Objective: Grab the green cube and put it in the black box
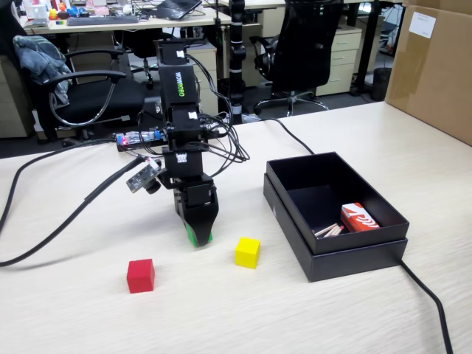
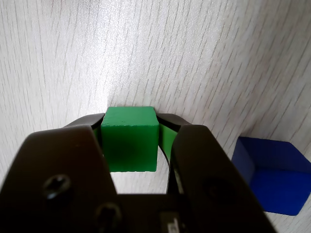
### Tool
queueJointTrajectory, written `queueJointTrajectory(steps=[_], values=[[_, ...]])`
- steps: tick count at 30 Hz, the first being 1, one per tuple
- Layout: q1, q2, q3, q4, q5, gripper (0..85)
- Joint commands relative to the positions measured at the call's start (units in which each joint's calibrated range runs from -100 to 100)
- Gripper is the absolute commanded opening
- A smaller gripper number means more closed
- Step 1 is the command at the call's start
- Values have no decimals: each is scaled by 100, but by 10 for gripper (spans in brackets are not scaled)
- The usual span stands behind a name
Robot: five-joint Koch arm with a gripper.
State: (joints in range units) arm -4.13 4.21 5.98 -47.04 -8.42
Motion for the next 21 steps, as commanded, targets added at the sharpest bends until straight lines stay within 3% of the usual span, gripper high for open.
queueJointTrajectory(steps=[1,5,10,15,16,17,21], values=[[15,-231,245,34,10,9],[49,-1000,73,-52,73,9],[366,-2916,-27,-484,391,8],[952,-4316,146,-700,855,8],[1299,-4534,318,-700,1148,8],[1402,-4569,399,-700,1255,8],[1690,-4247,689,-700,1514,9]])
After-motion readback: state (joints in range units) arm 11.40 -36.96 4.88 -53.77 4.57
